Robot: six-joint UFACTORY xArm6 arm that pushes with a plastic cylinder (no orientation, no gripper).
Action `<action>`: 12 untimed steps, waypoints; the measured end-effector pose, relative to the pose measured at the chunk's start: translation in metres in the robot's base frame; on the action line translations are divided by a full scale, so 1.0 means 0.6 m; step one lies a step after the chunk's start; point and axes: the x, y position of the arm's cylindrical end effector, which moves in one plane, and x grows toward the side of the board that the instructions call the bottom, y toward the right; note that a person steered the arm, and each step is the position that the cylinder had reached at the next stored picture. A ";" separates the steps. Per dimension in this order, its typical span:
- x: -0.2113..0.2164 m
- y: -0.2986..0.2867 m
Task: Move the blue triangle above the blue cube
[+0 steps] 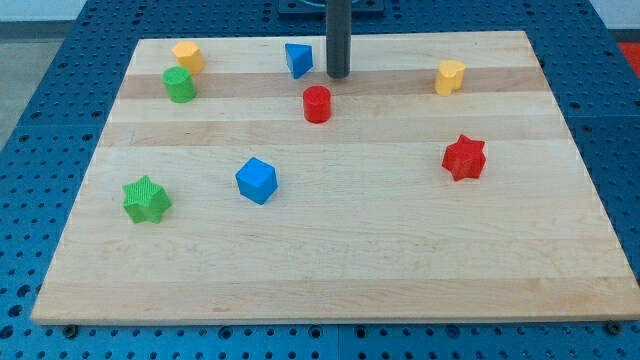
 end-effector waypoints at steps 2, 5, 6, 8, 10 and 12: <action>-0.041 -0.020; -0.064 -0.063; -0.034 -0.082; -0.025 -0.094; 0.048 -0.154; 0.107 -0.159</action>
